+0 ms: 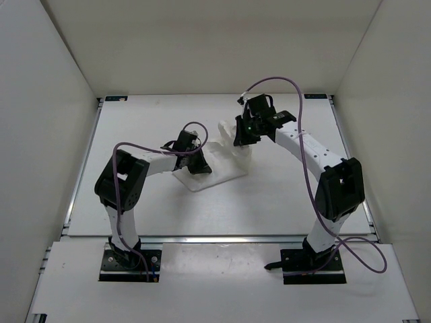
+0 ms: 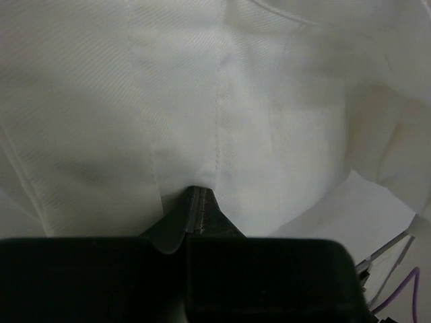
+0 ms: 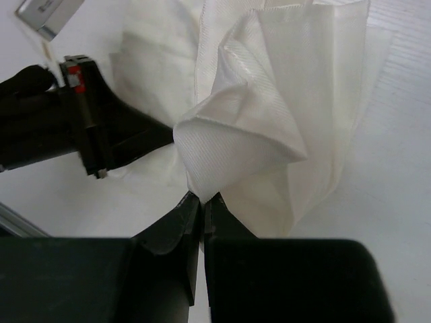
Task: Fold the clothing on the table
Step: Fold the skirt
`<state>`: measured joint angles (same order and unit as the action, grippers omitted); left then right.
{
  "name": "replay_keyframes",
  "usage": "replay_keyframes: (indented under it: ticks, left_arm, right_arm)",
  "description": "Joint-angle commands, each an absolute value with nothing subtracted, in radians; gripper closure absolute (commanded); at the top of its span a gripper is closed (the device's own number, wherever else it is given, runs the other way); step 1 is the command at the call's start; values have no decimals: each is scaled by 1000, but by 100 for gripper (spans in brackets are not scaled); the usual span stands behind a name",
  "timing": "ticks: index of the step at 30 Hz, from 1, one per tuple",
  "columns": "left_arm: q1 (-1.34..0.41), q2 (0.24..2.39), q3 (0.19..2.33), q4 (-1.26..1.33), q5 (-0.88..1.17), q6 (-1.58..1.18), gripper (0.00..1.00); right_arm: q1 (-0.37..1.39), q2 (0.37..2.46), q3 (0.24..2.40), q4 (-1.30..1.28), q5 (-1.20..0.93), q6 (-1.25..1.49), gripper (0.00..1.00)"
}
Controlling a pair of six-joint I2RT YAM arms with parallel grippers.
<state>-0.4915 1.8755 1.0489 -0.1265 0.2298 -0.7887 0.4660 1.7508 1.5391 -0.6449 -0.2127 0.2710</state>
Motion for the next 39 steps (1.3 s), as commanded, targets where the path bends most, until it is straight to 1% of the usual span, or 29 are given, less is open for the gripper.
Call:
replay_keyframes:
  ticks: [1,6,8,11,13,15,19,21,26,30,32,34,39]
  left_arm:
    - [-505,1916,1087,-111,233,-839,100]
    - [-512,1950,1126,-75,245,-880,100]
    - [-511,1960,1121,-54,247,-906,100]
    - [-505,1976,1120,-14,278,-936,100]
    - [-503,1971,1114,24,284,-957,100]
    - [-499,1974,1097,60,302,-968,100]
    - [-466,1908,1031,129,345,-999,100]
    - [-418,1856,977,167,389,-1022,100]
    - [-308,1744,919,210,483,-1043,100]
    - [-201,1646,884,193,526,-1020,100]
    - [-189,1638,900,135,514,-977,100]
    - [-195,1637,903,66,457,-911,100]
    - [-262,1687,936,-69,353,-844,100]
  right_arm:
    - [486,1741,1556,-604,-276,307,100]
    - [535,1704,1499,-497,-325,356,100]
    - [554,1713,1503,-499,-363,360,100]
    - [601,1724,1532,-508,-348,357,100]
    - [635,1724,1510,-474,-373,367,100]
    - [632,1713,1484,-454,-403,379,100]
    - [626,1714,1480,-452,-381,384,100]
    - [615,1713,1494,-457,-355,364,100]
    - [563,1715,1535,-480,-344,336,100]
    - [549,1735,1585,-517,-319,311,100]
    - [549,1741,1585,-515,-324,307,100]
    - [560,1743,1588,-508,-322,310,100]
    - [564,1764,1601,-525,-327,311,100]
